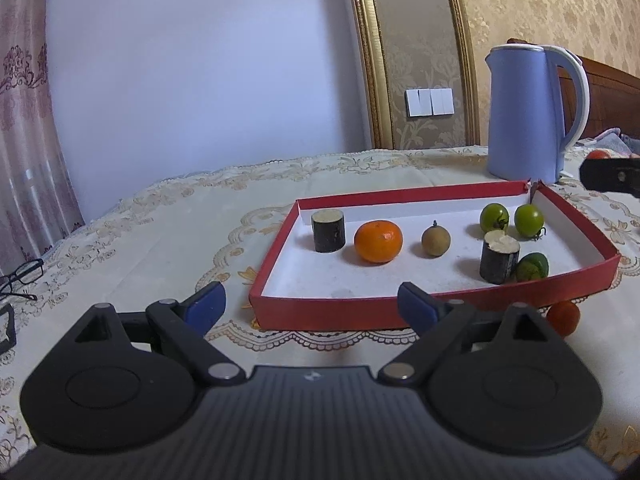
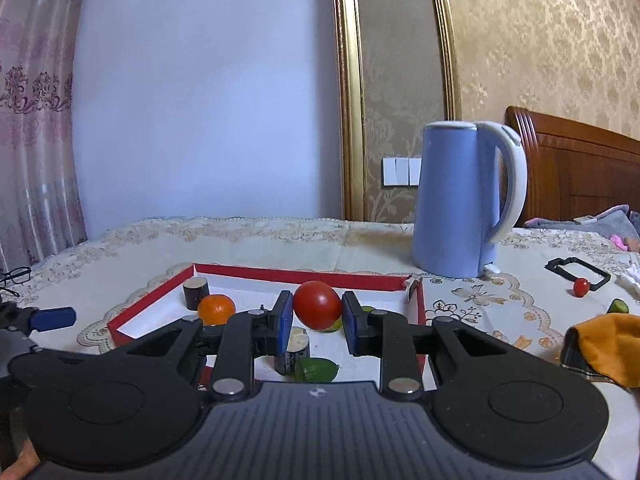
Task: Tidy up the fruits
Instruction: 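Carry the red cherry tomato into the tray and open the right gripper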
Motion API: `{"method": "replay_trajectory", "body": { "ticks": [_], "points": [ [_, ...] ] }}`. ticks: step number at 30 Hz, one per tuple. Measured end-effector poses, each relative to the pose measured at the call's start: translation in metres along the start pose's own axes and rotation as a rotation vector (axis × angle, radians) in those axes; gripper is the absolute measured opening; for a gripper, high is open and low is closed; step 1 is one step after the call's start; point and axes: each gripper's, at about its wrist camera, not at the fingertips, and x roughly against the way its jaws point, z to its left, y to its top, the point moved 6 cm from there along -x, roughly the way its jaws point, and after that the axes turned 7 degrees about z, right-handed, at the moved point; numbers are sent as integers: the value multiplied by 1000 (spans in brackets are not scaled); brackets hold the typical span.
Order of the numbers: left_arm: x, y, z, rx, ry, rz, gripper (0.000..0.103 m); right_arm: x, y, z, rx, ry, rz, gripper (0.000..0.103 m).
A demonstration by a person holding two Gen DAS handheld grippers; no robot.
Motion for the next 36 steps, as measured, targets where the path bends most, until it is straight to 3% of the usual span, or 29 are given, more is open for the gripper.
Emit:
{"method": "replay_trajectory", "body": {
  "ticks": [17, 36],
  "points": [
    [-8, -3, 4, 19, -9, 30, 97, -37, 26, 6, 3, 31, 16, 26],
    [-7, -6, 4, 15, -9, 23, 103, -121, 40, 8, -10, -22, 149, 26]
  ]
}}
